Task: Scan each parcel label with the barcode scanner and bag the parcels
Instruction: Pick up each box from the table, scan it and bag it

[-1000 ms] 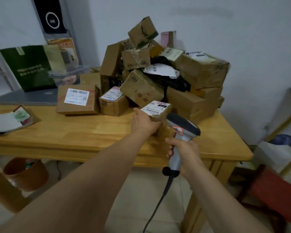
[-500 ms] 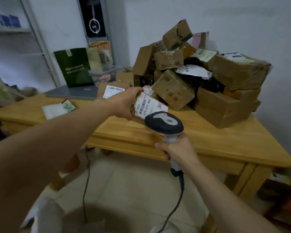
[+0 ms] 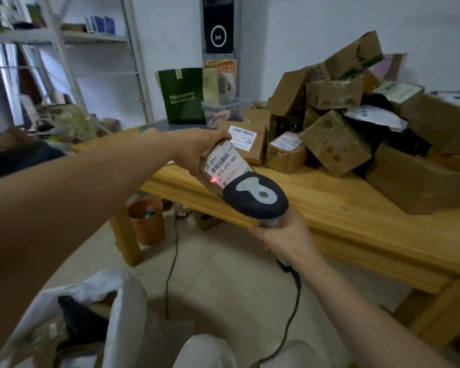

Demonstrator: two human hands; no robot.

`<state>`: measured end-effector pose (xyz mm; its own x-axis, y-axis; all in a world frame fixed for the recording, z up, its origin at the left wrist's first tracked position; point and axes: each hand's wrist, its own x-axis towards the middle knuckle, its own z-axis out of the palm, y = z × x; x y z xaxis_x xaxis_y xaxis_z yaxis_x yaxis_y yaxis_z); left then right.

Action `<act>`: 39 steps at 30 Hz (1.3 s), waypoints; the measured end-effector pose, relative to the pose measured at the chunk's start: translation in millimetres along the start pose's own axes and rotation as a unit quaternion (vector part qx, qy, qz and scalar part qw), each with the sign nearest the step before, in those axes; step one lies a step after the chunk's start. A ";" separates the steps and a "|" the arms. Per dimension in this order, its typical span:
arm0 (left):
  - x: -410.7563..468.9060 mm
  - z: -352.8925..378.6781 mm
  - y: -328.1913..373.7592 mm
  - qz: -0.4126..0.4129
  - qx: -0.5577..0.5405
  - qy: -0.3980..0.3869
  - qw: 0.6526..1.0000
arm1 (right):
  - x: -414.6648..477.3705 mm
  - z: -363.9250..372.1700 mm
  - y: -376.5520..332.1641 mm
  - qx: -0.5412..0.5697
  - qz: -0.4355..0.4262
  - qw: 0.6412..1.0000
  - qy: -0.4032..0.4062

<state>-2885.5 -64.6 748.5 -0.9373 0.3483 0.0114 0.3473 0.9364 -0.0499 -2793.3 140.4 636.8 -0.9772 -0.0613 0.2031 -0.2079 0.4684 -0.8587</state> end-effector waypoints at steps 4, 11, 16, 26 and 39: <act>-13.8 3.7 -10.2 -0.014 -0.019 -0.007 1.000 | -2.8 8.8 -12.9 -0.017 -0.022 0.999 -0.015; -30.6 10.2 -18.2 -0.046 -0.016 -0.024 0.999 | -1.3 17.4 -21.3 -0.071 -0.032 0.997 -0.021; -40.5 12.7 -21.4 -0.053 -0.021 -0.032 0.998 | -0.5 23.3 -24.1 -0.114 -0.060 0.991 -0.042; -51.5 28.2 -42.0 -0.076 -0.022 -0.042 0.996 | 6.8 36.9 -30.4 -0.205 -0.075 0.973 -0.074; -101.7 106.3 -106.6 -0.260 -0.070 -0.067 0.961 | 4.1 86.1 -21.5 -0.040 -0.020 0.987 -0.154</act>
<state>-2830.2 -204.4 646.5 -0.9770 -0.1682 -0.1307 -0.1774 0.9822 0.0623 -2796.6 54.2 615.5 -0.9377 -0.3397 0.0730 -0.2544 0.5282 -0.8101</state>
